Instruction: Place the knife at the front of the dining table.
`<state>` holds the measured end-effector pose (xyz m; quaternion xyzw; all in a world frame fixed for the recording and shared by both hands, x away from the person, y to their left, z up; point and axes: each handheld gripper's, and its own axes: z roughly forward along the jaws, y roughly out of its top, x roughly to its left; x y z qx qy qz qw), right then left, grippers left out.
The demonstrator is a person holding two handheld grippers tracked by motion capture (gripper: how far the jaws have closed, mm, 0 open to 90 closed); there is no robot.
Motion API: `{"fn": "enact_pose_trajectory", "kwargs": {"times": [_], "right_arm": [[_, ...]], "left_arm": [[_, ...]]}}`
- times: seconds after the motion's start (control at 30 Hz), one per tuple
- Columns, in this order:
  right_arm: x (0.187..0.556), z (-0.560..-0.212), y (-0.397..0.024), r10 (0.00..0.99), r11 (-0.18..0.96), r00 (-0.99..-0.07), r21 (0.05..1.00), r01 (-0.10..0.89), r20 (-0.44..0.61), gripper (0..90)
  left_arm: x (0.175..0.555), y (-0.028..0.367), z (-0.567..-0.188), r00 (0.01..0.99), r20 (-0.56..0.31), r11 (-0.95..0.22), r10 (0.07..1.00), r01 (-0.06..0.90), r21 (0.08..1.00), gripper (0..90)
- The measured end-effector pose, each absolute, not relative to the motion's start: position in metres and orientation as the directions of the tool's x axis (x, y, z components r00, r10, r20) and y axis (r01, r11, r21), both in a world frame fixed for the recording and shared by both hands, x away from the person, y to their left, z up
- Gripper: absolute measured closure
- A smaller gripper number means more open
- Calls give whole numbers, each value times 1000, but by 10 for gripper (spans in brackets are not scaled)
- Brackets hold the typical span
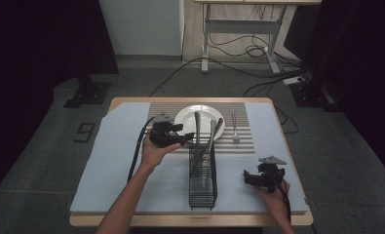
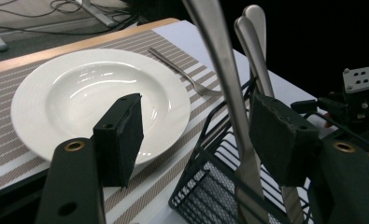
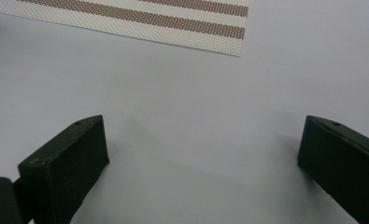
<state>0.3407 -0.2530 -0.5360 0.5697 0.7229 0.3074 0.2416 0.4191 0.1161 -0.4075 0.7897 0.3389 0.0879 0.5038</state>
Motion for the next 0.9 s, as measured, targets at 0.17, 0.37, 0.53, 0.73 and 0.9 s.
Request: {"fn": "enact_pose_trajectory", "kwargs": {"times": [0.17,0.37,0.53,0.73,0.9], "right_arm": [[341,-536,-253,972,162,-233,721,674,-1,13],[341,-536,-253,972,162,-233,721,674,0,13],[341,-536,-253,972,163,-234,721,673,-1,13],[341,-536,-253,972,162,-234,721,674,-1,13],[341,-536,-253,972,163,-234,721,674,-1,13]], "left_arm": [[425,108,-409,759,-213,-260,615,450,854,355],[432,98,-408,767,-201,-276,609,443,853,374],[441,93,-408,781,-197,-295,593,438,849,407],[447,90,-409,805,-200,-301,559,422,855,476],[446,87,-409,829,-215,-303,517,412,859,639]]}}
